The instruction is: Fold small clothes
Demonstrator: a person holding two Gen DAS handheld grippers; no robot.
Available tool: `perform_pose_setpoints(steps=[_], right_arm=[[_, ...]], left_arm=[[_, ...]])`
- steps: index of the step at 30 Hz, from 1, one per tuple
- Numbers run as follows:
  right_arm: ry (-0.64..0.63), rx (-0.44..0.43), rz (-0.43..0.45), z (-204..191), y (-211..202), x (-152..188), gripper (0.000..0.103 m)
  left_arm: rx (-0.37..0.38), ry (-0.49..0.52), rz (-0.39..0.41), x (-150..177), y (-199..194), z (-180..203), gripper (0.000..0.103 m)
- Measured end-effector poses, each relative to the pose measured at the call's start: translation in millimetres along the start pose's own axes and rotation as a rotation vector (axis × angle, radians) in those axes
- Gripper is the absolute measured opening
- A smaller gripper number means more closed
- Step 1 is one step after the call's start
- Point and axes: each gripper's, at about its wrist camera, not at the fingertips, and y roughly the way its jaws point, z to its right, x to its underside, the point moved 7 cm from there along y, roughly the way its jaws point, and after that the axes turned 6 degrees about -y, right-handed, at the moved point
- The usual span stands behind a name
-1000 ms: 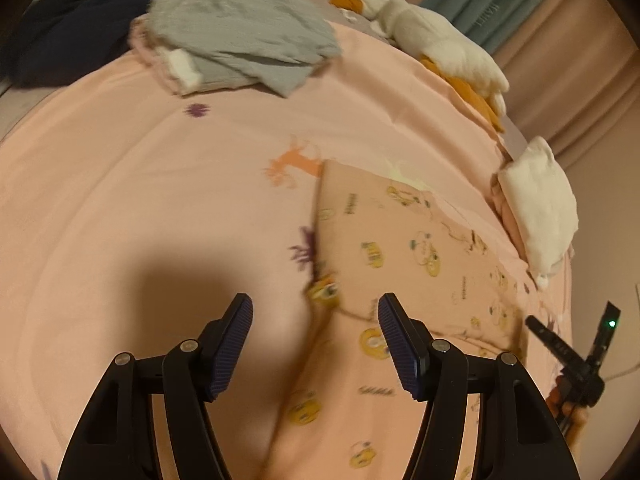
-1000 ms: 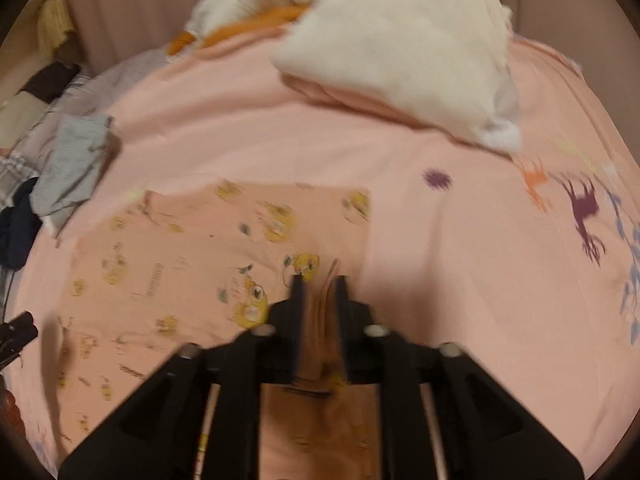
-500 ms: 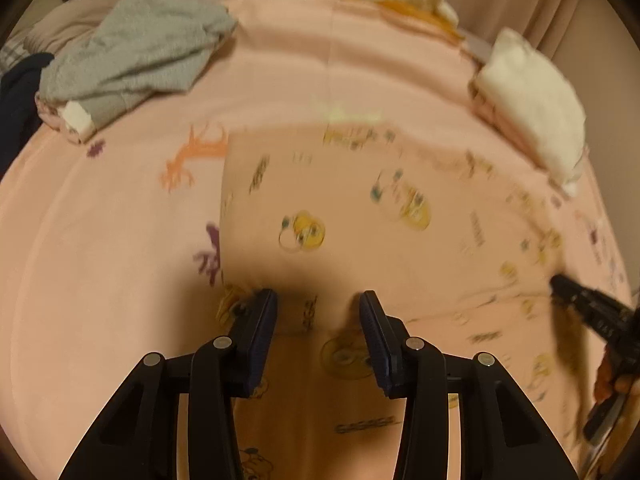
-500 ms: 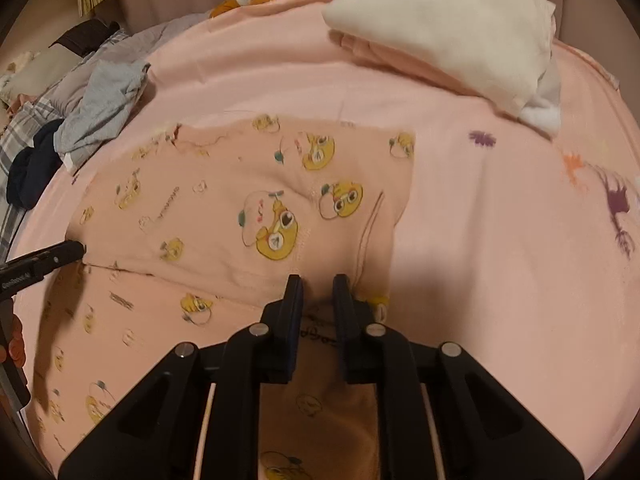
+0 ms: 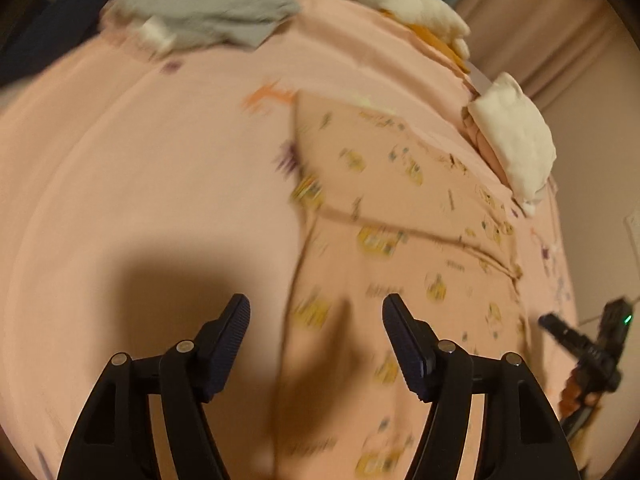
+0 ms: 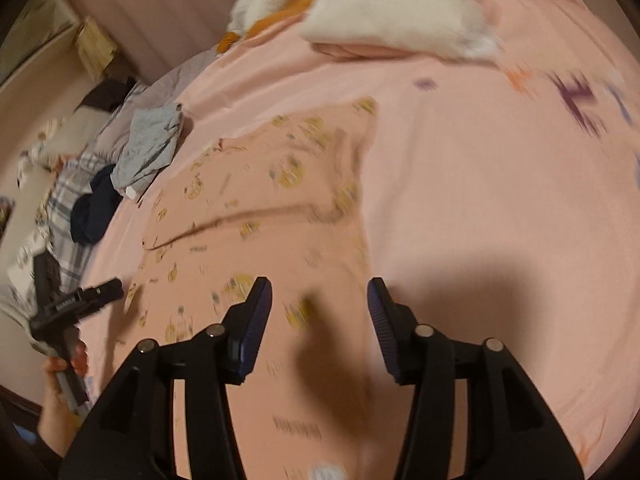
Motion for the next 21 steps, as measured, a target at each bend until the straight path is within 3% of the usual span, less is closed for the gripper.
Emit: perform_pose_setpoints(steps=[3, 9, 15, 21], right_arm=[[0.101, -0.034, -0.033, 20.5, -6.0, 29.5, 0.051], [0.235, -0.240, -0.070, 17.0, 2.3, 54.9, 0.050], [0.230, -0.321, -0.122, -14.9, 4.6, 79.0, 0.048], [0.226, -0.363, -0.150, -30.2, -3.7, 104.2, 0.044]], left_arm=[[0.093, -0.068, -0.044, 20.1, -2.2, -13.2, 0.068], [0.273, -0.113, -0.102, 41.7, -5.4, 0.9, 0.068], [0.351, -0.143, -0.134, 62.7, -15.3, 4.0, 0.068], [0.371, -0.122, -0.159, 93.8, -31.3, 1.5, 0.068]])
